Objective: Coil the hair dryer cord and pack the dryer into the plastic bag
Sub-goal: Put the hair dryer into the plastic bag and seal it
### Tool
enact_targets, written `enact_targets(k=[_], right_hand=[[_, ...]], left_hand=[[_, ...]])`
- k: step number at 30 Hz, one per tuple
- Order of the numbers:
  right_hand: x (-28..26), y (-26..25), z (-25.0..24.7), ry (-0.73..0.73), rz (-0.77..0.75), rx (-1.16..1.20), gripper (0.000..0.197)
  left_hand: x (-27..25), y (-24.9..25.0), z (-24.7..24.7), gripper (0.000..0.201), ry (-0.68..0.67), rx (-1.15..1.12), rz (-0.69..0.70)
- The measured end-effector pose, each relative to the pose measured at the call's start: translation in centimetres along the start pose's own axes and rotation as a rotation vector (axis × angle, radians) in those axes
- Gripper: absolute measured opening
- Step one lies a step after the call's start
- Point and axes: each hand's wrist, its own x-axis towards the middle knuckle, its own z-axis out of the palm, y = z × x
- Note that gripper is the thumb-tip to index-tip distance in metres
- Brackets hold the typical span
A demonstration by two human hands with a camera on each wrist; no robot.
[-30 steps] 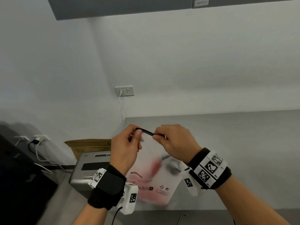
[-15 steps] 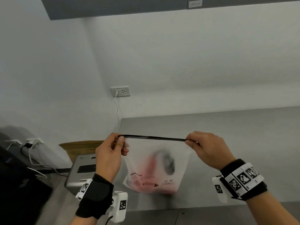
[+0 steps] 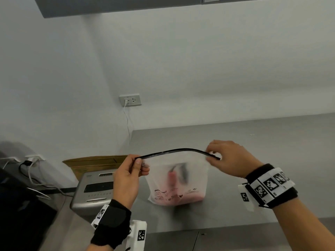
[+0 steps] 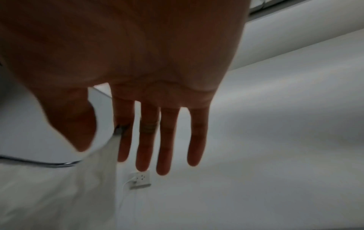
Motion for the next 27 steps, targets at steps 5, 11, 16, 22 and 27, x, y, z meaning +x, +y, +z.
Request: enact_targets(k=[5,11,16,22,27], right_hand=[[4.5,-2.7,5.0,-0.234,-0.077,0.201,0.088],[6.7,-4.6,12.7,-0.292,0.061,0.363,0.049],[5.9,-2.9,17.2,-0.193,0.353,0.597,0.012],[1.6,2.4,21.8,-0.015,0.941,1.38,0.013],[-1.6,4.4,22.3,0.103,1.034,1.568,0.01]], left_hand=[[-0.2,-0.1,0.5,0.019,-0.019,0.011,0.02],[0.1,-0.6,0.6,0.016,-0.034,0.024,0.026],[0.0,-1.2,1.1,0.018,-0.06,0.045,-0.046],[-1.2,-3.1,2.1,0.029,-0.222,0.304,-0.095],[-4.8,-6.9,5.2,0.039,-0.538,0.611,-0.047]])
